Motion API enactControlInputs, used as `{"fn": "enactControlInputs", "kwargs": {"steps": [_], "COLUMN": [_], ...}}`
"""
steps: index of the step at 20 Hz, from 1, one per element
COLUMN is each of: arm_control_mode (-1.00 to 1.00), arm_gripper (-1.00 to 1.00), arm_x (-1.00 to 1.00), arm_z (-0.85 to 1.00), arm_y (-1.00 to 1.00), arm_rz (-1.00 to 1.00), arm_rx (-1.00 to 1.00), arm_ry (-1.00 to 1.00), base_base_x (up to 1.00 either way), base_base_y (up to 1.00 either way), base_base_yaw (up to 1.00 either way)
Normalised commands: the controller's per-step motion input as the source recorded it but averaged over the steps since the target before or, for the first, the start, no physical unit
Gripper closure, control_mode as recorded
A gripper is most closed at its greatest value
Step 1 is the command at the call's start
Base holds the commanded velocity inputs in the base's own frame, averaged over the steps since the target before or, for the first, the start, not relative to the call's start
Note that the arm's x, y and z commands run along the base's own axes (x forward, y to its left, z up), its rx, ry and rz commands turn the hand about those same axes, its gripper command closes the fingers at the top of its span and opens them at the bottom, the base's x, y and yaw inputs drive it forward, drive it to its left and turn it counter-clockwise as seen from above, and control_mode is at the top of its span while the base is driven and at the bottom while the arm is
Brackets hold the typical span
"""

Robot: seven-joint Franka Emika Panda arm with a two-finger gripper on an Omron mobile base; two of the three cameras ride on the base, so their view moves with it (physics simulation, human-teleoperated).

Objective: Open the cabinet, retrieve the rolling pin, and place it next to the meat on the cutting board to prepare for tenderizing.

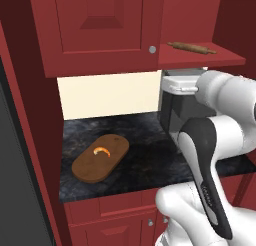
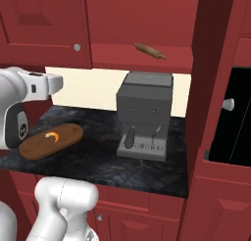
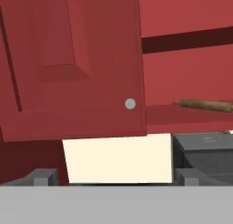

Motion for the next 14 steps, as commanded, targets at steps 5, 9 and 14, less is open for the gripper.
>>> {"fn": "enactControlInputs", "kwargs": {"steps": [5, 9, 14], "arm_control_mode": [-1.00, -1.00, -1.00], "arm_gripper": [-1.00, -1.00, -1.00], "arm_x": [0.20, 0.03, 0.00], "arm_z": [0.29, 0.02, 0.00], "arm_y": [0.17, 0.10, 0.00], "arm_rz": [0.02, 0.00, 0.00], "arm_rx": [0.00, -0.01, 0.00], "arm_ry": [-0.15, 0.00, 0.00], "base_base_x": [0.00, 0.00, 0.00], "base_base_y": [0.00, 0.00, 0.00], "base_base_yaw": [0.00, 0.00, 0.00]}}
